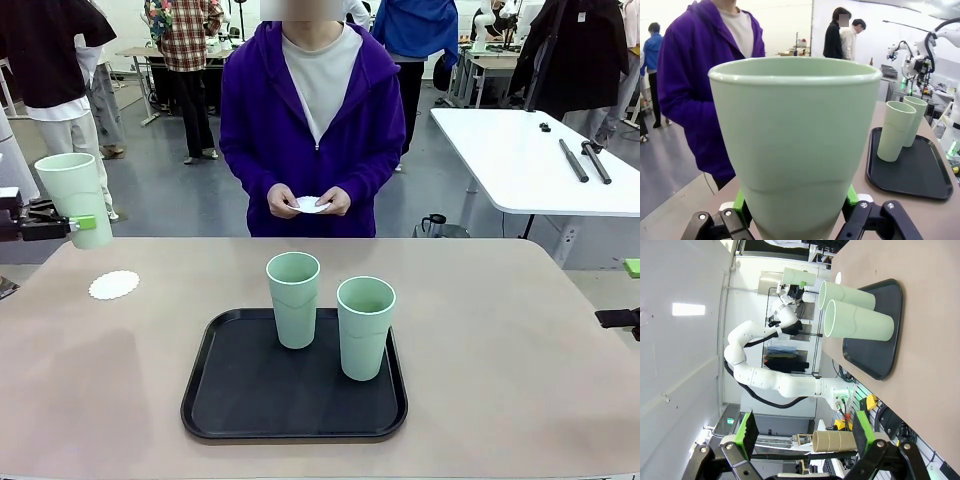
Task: Place coasters on the table and set cups on them.
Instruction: Pick up one Reusable plastic cup and place it on a coaster set by the human.
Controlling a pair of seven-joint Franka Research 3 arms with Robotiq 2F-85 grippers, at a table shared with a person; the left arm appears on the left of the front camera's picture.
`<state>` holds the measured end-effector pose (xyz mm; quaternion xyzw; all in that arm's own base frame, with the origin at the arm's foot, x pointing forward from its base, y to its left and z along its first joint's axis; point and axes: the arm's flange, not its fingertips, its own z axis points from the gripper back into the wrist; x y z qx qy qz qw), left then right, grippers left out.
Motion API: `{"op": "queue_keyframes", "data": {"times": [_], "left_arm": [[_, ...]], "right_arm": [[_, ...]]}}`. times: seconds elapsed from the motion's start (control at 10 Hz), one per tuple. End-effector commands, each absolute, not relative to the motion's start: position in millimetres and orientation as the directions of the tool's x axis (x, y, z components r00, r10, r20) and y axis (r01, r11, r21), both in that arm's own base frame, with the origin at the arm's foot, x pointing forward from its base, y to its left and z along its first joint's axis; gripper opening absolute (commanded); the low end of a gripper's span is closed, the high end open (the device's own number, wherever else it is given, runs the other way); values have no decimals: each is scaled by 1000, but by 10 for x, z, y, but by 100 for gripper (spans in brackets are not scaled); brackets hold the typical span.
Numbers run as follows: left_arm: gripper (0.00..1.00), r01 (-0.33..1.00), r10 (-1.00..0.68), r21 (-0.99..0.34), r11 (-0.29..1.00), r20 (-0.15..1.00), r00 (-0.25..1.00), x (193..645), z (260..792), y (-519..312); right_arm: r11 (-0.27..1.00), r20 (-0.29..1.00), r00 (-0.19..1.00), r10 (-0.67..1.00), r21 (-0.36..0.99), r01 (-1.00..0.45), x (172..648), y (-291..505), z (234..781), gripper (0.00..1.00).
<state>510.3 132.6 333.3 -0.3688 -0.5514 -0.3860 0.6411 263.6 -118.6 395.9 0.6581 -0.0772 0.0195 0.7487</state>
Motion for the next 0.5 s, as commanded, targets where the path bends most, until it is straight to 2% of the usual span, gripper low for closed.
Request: {"op": "queue_keyframes", "data": {"times": [0.0,0.2,0.4], "left_arm": [[84,931,-67,-1,366,997,27,5188,3240,1437],[84,930,-107,41,366,994,-2,5253,3051,1404],[84,928,-100,-14,373,993,56,5426,2874,1452]], "right_arm": [[122,146,986,-79,983,-136,2641,-1188,3980,100],[122,146,986,-79,983,-136,2641,-1188,3980,100],[122,146,986,-79,983,-136,2641,-1188,3980,100]]}}
